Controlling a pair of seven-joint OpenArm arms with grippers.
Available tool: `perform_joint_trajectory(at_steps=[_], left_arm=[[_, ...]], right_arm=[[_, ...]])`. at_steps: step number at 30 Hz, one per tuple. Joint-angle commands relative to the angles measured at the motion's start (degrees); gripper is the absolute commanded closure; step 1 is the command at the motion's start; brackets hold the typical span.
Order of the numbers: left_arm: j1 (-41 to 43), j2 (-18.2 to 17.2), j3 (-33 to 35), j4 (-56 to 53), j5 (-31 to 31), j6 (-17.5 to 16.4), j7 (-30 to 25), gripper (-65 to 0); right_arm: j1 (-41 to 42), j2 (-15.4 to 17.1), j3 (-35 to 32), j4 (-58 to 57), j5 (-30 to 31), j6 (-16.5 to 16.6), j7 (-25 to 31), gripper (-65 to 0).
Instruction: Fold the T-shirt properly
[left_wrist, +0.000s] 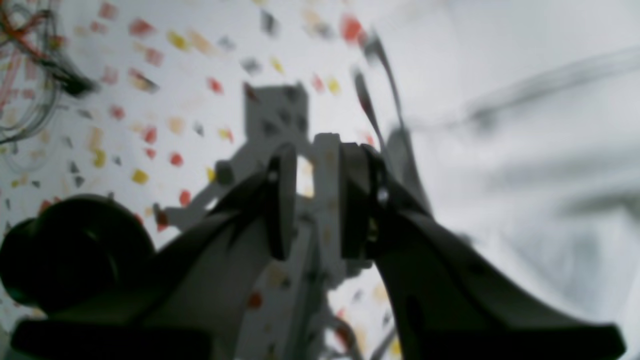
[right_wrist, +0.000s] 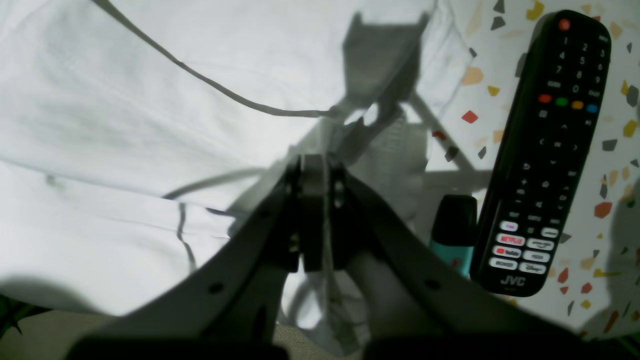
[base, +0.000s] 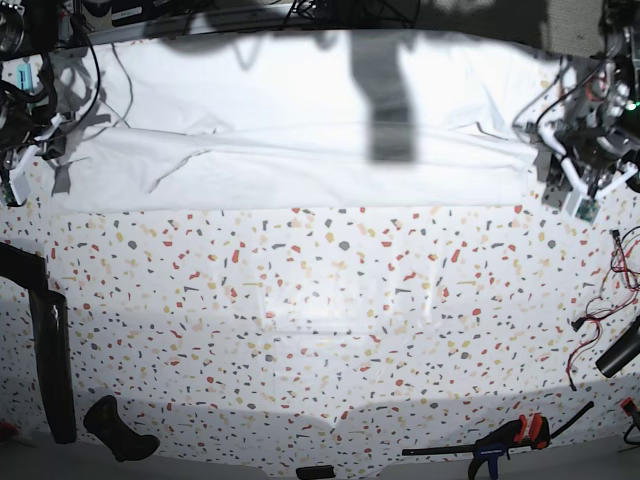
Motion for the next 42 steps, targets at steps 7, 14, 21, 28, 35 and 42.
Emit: perform_joint_trajectory(at_steps=[7, 14, 21, 28, 35, 42], left_arm=[[-2.5, 1.9, -0.3, 1.1, -1.0, 1.0, -0.8, -14.6], [-2.1, 1.9, -0.3, 6.3, -16.7, -8.1, 1.8, -14.0], [-1.7, 1.9, -0.3, 8.6, -25.5, -13.6, 6.8, -14.0], [-1.0, 1.9, -0.3, 7.7, -24.1, -13.6, 3.3, -14.0], [-1.1, 2.0, -0.3, 5.0, -22.8, -13.6, 2.0, -14.0], [-1.1, 4.3, -0.3, -1.2, -22.8, -13.6, 3.1, -14.0]], right_arm=[[-1.0, 1.4, 0.4, 0.8, 0.5, 0.0, -3.5, 0.0], [-1.0, 1.0, 0.4, 0.8, -2.4, 0.0, -5.4, 0.0], [-0.9, 1.1, 0.4, 0.8, -14.6, -0.1, 0.1, -24.2], [2.8, 2.7, 1.1, 0.9, -24.3, -10.2, 7.6, -24.2], [13.1, 2.3, 0.0, 1.0, 5.3, -8.9, 7.9, -24.1], [14.2, -2.8, -9.2, 0.9, -1.5, -3.2, 3.6, -24.1]])
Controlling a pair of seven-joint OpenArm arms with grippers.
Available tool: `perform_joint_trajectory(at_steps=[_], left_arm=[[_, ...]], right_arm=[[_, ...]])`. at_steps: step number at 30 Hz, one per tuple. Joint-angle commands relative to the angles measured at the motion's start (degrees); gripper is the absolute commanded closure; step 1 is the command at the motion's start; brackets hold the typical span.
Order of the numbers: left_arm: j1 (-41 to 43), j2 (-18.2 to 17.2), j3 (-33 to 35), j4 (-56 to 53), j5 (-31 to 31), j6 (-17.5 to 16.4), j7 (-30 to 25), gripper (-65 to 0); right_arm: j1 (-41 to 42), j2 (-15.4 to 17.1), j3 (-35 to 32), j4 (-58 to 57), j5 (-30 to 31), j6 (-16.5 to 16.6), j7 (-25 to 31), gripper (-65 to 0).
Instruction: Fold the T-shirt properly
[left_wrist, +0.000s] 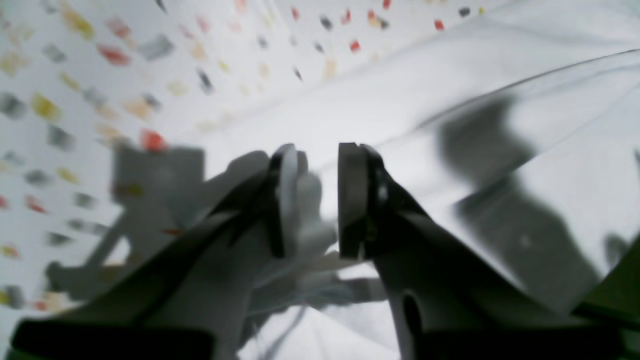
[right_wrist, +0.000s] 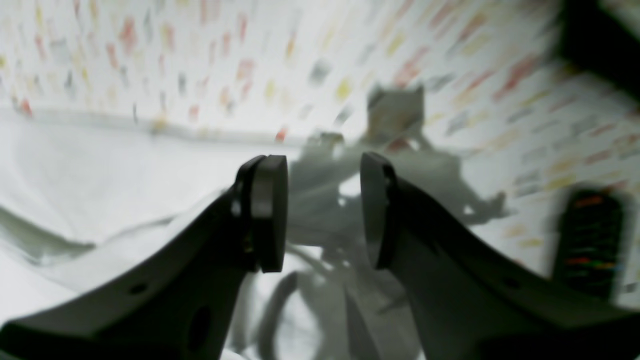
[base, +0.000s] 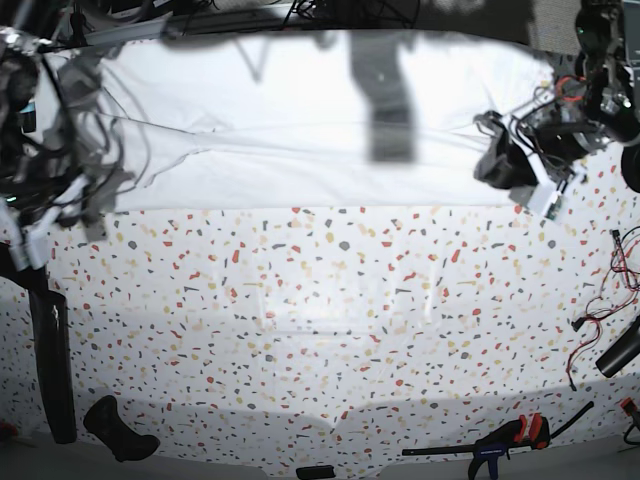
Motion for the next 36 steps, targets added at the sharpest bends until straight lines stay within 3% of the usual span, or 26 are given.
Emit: perform_joint_trajectory(at_steps=[1, 9, 16, 22, 27, 36], left_arm=[[-0.4, 0.0, -0.3, -0.2, -0.9, 0.0, -0.4, -14.0], [3.3, 1.7, -0.3, -4.2, -0.8, 0.0, 4.3, -14.0], [5.7, 1.7, -0.3, -4.2, -0.8, 0.0, 5.6, -14.0], [5.4, 1.8, -0.3, -5.1, 7.4, 0.0, -4.7, -14.0], [2.6, 1.7, -0.3, -11.7, 7.8, 0.0, -2.4, -14.0], [-4.0, 1.7, -0.3, -24.0, 8.9, -0.1, -3.4, -12.6]], right_arm=[[0.6, 0.3, -0.8, 0.8, -1.1, 1.0, 0.9, -24.1], [-2.9, -4.3, -8.3, -5.0, -16.4, 0.2, 4.6, -24.0], [-2.7, -4.5, -8.6, -16.5, -16.4, -1.2, 7.1, -24.0], [-2.7, -4.6, -8.6, -20.3, -16.0, -1.2, 10.7, -24.0], [-2.7, -6.3, -8.6, -20.3, -15.9, -1.2, 10.4, -24.0], [-1.3, -8.3, -8.7, -20.3, -15.8, -1.2, 10.4, -24.0]])
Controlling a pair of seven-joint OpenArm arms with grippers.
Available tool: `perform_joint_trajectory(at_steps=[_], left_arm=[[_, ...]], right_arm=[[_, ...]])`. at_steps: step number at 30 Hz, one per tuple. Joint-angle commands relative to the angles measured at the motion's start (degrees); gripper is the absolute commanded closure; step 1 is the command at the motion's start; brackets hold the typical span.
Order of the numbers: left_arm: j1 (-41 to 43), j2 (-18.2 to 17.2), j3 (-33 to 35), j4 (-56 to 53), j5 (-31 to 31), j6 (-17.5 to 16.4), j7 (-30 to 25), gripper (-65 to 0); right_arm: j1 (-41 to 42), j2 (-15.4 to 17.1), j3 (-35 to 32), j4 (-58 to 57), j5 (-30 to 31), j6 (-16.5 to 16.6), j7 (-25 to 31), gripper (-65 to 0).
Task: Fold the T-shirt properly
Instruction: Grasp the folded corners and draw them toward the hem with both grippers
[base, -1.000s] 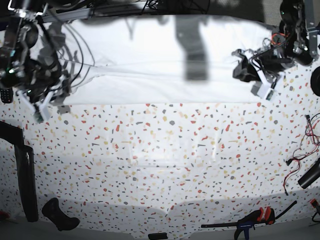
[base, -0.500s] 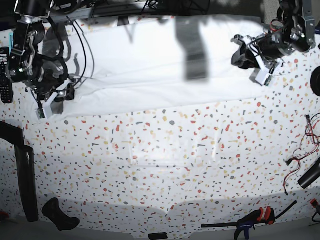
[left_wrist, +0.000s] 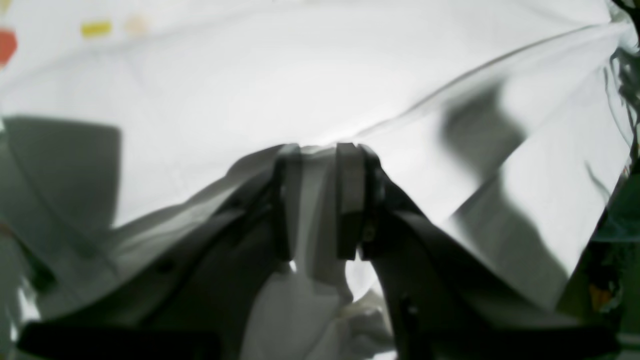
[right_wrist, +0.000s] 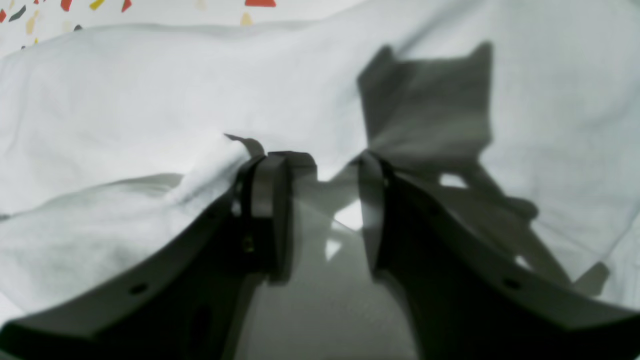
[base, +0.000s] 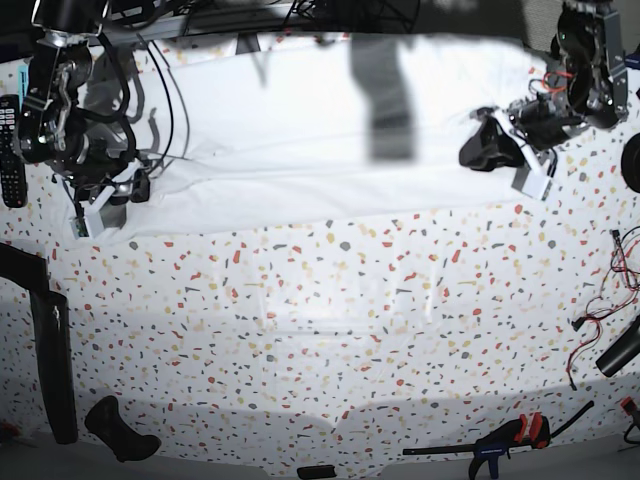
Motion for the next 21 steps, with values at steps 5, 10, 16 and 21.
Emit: perform_joint_trajectory(at_steps=[5, 10, 16, 21], left_arm=[[-3.6, -0.6, 0.1, -2.9, 10.6, 3.9, 4.3, -11.1], [-7.4, -0.5, 0.9, -3.0, 12.5, 3.9, 3.8, -11.1], [-12.4, -0.6, 10.9, -8.4, 20.0, 8.1, -1.3, -11.1], [-18.8, -0.6, 18.4, -15.4, 22.9, 12.7, -3.3, -11.2]], right_arm=[[0.8, -0.4, -0.5, -1.0, -2.1, -0.7, -3.8, -24.0], [2.1, -0.4, -0.5, -1.0, -2.1, -0.7, -3.8, -24.0], [2.2, -0.4, -0.5, -1.0, -2.1, -0.7, -3.6, -24.0], [2.6, -0.6, -0.5, -1.0, -2.1, -1.1, -2.6, -24.0]])
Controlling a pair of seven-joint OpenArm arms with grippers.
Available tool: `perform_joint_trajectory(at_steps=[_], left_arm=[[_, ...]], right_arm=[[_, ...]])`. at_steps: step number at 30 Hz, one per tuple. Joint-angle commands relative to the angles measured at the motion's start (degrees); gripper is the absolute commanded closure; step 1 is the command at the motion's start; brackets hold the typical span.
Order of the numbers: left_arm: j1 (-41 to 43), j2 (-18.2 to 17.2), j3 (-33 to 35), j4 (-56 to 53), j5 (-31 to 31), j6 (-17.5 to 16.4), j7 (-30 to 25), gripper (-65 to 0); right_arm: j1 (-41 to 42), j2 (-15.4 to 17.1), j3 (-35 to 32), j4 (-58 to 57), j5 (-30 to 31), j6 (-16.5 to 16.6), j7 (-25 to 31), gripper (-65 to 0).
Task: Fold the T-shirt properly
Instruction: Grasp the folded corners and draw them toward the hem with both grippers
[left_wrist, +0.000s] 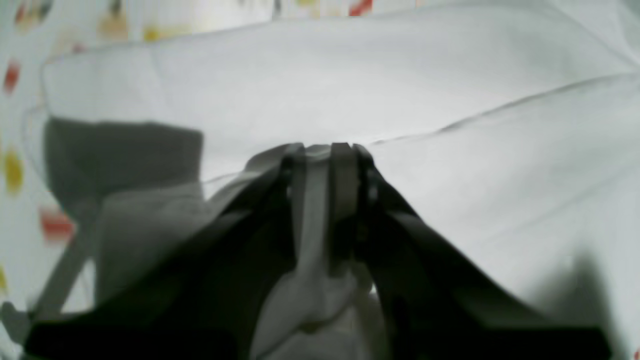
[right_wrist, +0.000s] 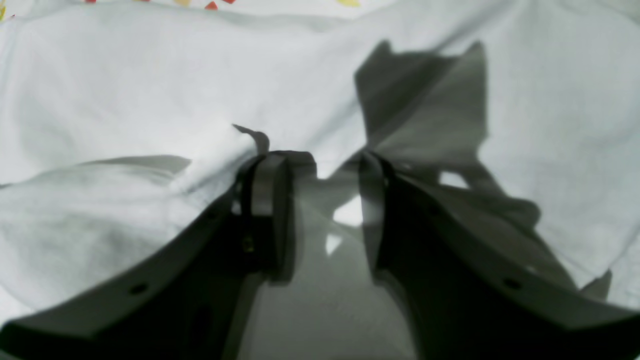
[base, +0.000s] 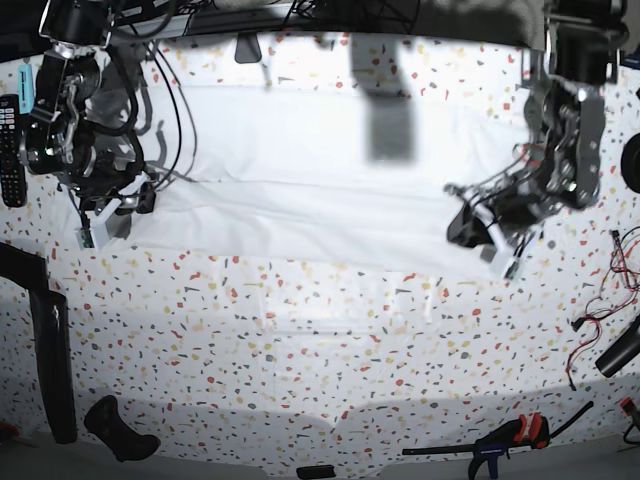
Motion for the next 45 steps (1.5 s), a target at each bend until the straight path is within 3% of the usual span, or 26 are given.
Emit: perform_joint_trajectory(at_steps=[1, 10, 14, 17, 27, 31, 41, 43, 45], left_arm=[[-0.1, -0.1, 1.1, -2.5, 7.1, 3.8, 8.4, -11.2], [-3.1, -6.0, 1.2, -3.4, 8.0, 5.3, 8.3, -11.2], [-2.9, -9.6, 1.1, -3.4, 8.0, 9.0, 8.3, -11.2], [-2.9, -11.5, 1.2, -3.4, 7.3, 9.5, 8.4, -11.2], [-3.1, -10.4, 1.2, -1.5, 1.1, 9.1, 9.2, -11.2], [-3.1, -10.4, 1.1, 3.1, 1.2, 9.1, 10.3, -11.2], [-3.2, -11.0, 1.1, 18.3, 1.4, 9.1, 11.8, -11.2], [-3.4, -11.8, 1.1, 20.6, 3.1, 9.1, 11.8, -11.6], [-3.7, -12.9, 1.2, 21.2, 7.3, 9.0, 11.0, -16.6]], right_arm=[[0.0, -0.2, -0.5, -0.4, -1.0, -0.9, -2.3, -24.0], [5.3, -2.5, -0.5, -0.4, -1.9, -2.6, -2.1, -24.0], [7.5, -4.2, -0.5, -0.4, -1.9, -2.5, -2.8, -24.0], [8.3, -4.6, -0.5, -0.4, -1.9, -2.5, -2.9, -24.0], [9.6, -4.2, -0.5, 0.2, -1.2, -1.4, -5.1, -24.0], [9.6, -4.2, -0.4, 3.8, -0.7, 2.8, -5.3, -24.0], [9.6, -4.2, -0.2, 21.6, 5.0, 3.0, -11.2, -24.0], [9.6, -4.2, -0.2, 24.2, 5.0, 3.0, -12.3, -24.0], [9.6, -4.2, -0.2, 25.2, 5.0, 3.0, -12.9, -24.0]])
